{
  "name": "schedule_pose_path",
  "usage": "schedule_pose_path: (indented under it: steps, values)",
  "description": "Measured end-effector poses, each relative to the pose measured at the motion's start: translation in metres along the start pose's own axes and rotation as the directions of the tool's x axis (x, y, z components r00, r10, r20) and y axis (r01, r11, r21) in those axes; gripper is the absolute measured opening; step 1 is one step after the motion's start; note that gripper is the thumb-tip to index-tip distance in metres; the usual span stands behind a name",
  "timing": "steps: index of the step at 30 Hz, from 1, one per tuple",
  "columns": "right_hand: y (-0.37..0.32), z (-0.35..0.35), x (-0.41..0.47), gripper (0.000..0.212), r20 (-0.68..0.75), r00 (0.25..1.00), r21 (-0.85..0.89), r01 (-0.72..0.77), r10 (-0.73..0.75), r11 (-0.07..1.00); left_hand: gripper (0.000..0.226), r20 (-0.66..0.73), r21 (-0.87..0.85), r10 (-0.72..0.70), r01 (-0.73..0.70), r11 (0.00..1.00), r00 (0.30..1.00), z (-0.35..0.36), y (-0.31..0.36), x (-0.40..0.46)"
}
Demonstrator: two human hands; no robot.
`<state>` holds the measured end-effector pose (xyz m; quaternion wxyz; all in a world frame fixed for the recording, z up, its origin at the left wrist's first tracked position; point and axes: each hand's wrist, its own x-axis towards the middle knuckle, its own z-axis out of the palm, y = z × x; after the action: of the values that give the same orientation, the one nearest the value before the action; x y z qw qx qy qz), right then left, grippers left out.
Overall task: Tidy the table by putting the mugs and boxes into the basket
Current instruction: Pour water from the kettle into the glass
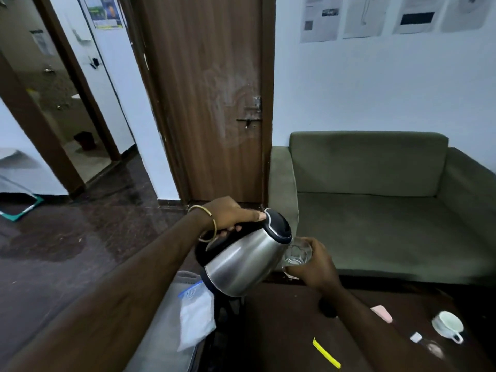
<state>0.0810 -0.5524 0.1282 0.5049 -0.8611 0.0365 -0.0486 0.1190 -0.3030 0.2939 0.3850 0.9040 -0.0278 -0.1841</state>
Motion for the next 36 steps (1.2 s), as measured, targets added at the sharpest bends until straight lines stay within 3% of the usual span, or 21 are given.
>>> schedule_pose_path:
  steps: [6,16,29,36]
  values:
    - [-0.007,0.014,-0.005,0.067,-0.089,0.995,0.042,-0.030,0.034,0.999,0.065,0.087,0.178,0.043,-0.058,0.982,0.995,-0.011,0.011,0.017]
    - [0.008,0.031,-0.005,0.085,-0.098,0.993,-0.040,-0.067,0.062,0.997,0.074,0.191,0.516,0.070,-0.160,0.841,0.979,-0.010,0.032,0.039]
    - [0.021,0.015,0.008,0.067,-0.002,0.998,-0.004,-0.058,0.058,0.998,0.063,0.177,0.605,0.007,-0.114,0.788,0.984,0.014,0.085,0.044]
    - [0.027,-0.004,0.012,0.089,-0.022,0.998,0.001,-0.055,0.055,0.999,0.060,0.159,0.654,-0.013,-0.096,0.750,0.987,0.028,0.111,0.050]
